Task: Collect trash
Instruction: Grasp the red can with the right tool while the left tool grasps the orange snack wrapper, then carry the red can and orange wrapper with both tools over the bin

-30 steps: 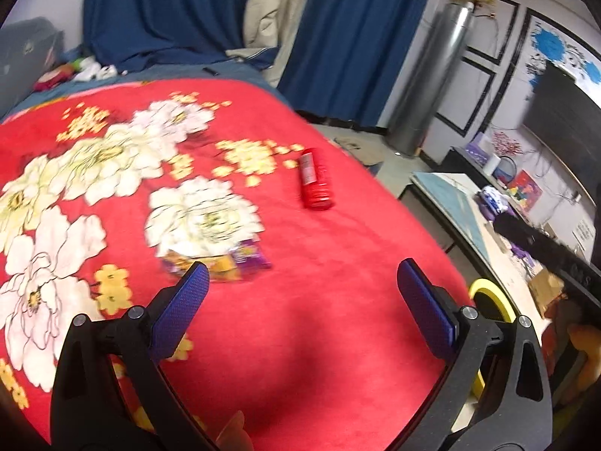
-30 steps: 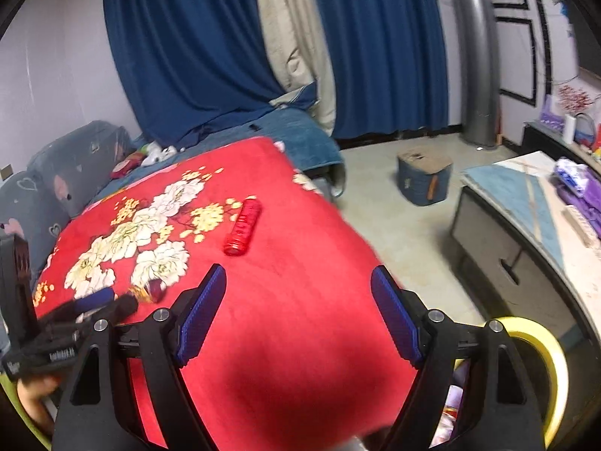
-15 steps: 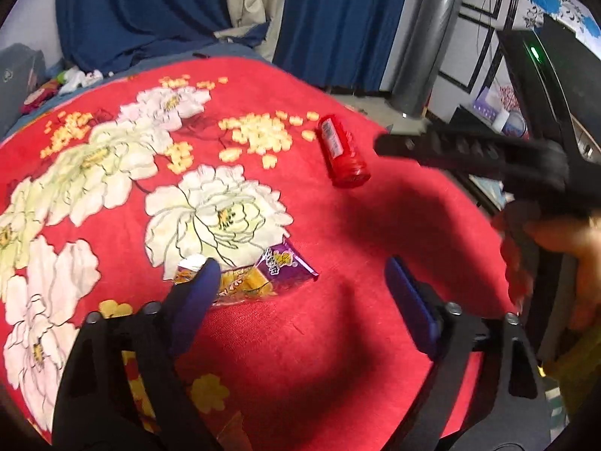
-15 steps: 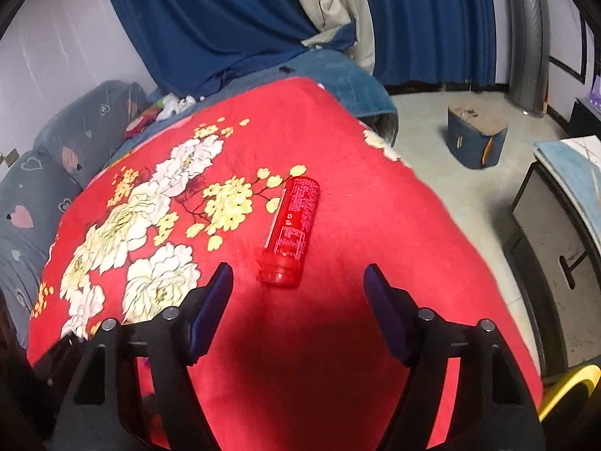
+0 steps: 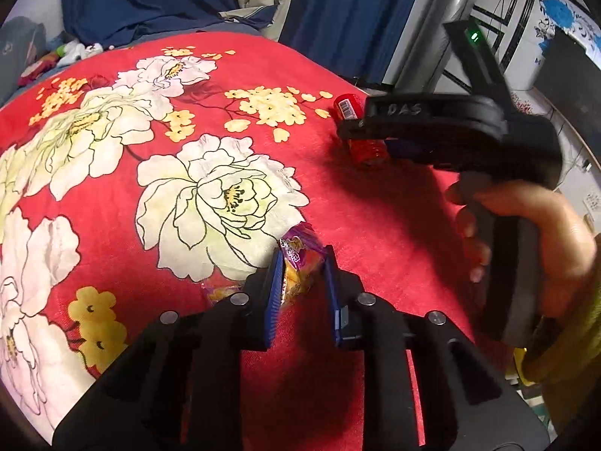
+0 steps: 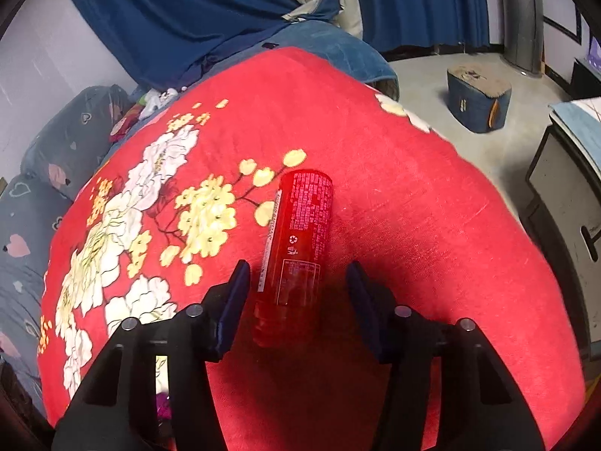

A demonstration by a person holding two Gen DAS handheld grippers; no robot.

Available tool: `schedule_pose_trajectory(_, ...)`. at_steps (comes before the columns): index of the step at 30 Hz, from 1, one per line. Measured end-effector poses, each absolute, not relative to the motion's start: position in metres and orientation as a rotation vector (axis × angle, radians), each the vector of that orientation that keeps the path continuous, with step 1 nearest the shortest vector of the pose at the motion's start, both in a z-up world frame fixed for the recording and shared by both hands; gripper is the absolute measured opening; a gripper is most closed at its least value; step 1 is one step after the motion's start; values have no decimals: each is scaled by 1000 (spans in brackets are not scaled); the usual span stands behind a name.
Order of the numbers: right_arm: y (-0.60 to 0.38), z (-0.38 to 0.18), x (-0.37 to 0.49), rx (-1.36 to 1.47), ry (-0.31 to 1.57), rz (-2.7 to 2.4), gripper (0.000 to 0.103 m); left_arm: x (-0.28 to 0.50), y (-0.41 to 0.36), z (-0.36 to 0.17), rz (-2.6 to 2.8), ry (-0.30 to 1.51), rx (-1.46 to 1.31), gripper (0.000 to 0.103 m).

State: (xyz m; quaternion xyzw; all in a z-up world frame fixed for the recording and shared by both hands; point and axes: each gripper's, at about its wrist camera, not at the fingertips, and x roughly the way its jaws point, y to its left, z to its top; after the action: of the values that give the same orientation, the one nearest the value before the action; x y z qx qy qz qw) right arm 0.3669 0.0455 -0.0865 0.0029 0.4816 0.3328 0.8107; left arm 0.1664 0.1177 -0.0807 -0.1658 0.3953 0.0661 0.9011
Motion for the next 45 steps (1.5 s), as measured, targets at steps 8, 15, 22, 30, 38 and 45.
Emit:
schedule_pose_trajectory(8,20,-90,345,-33,970,731,31,163,113,-77,80,785,-358,12)
schedule_pose_trajectory(15,-29,-80,302,-24,904,745,31,156,94,-62,20,725,-326,12)
schedule_pose_trajectory(22,-96,-59,265,49,847,736,31,153,66,-49,-47,692,-300,11)
schedule_pose_trajectory(30,-171,-30,235,82,765,695,31,156,26,-37,-126,676,-255,11)
schedule_pose_trajectory(38,-223,-14,212,96,704,631,31,159,-12,-28,-204,661,-215,11)
schedule_pose_trajectory(45,-260,-9,198,114,679,566,31,165,-48,-22,-279,653,-179,11)
